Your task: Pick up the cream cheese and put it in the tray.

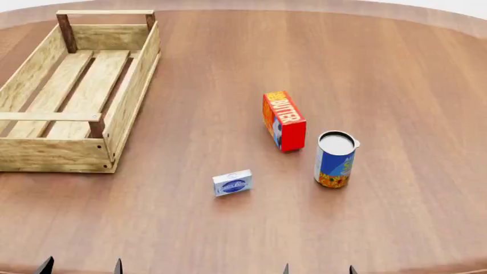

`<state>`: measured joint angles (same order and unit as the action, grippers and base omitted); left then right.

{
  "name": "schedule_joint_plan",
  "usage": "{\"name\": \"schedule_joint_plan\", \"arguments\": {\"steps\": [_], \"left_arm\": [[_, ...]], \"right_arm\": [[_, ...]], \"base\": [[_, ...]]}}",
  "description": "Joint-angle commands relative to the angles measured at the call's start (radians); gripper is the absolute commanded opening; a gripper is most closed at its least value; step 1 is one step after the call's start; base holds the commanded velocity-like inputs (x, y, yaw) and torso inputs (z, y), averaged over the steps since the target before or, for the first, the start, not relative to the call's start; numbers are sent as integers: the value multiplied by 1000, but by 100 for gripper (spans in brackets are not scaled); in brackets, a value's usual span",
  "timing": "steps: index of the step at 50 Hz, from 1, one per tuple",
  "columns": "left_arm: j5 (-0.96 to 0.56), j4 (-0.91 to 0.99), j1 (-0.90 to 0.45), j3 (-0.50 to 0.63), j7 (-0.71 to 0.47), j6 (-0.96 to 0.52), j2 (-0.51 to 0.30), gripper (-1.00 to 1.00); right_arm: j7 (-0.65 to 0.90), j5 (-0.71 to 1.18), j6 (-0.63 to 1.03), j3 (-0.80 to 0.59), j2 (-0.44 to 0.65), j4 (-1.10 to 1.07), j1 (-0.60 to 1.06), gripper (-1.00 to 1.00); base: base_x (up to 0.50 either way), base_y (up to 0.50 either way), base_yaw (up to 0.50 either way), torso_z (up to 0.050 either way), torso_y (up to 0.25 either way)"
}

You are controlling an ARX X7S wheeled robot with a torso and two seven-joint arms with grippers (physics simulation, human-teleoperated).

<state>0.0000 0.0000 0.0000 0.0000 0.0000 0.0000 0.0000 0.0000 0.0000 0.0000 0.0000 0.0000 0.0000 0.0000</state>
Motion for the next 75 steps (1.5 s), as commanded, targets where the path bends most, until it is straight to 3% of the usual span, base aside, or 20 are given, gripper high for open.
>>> {"name": "schedule_joint_plan", "arguments": {"steps": [1,22,24,44,60,62,65,67,70,75], "left_arm": [[-2,-8,-7,22,-26,-4,-16,100],[-45,6,-11,68,-91,-19,-65,100],[6,31,-6,89,-118,-26,-74,100],[141,541,-43,163,-148,-326,-117,100],[133,896,-95,125,-126,-564,-130,100],[150,955,-99,133,-126,-614,-132,100],[164,1002,-88,136,-134,-644,-133,100],[172,1041,-83,125,-141,-665,-124,100],[224,1046,-72,113,-117,-661,-94,100],[259,1046,-61,35,-33,-629,-5,100]], "right_arm": [[16,15,-6,-22,16,0,0,100],[69,57,-30,-85,65,-12,-8,100],[74,63,-19,-87,67,-42,-16,100],[143,100,283,-102,109,-632,-36,100],[240,125,608,-131,108,-1032,37,100],[351,210,582,-157,190,-1047,50,100],[738,442,439,-332,520,-1047,134,100],[920,512,336,-458,683,-1047,205,100],[1033,550,272,-546,778,-1046,271,100],[1086,553,228,-618,819,-1044,315,100]], "base": [[0,0,0,0,0],[0,0,0,0,0],[0,0,0,0,0],[0,0,0,0,0],[0,0,0,0,0],[0,0,0,0,0],[0,0,0,0,0],[0,0,0,0,0],[0,0,0,0,0],[0,0,0,0,0]]}}
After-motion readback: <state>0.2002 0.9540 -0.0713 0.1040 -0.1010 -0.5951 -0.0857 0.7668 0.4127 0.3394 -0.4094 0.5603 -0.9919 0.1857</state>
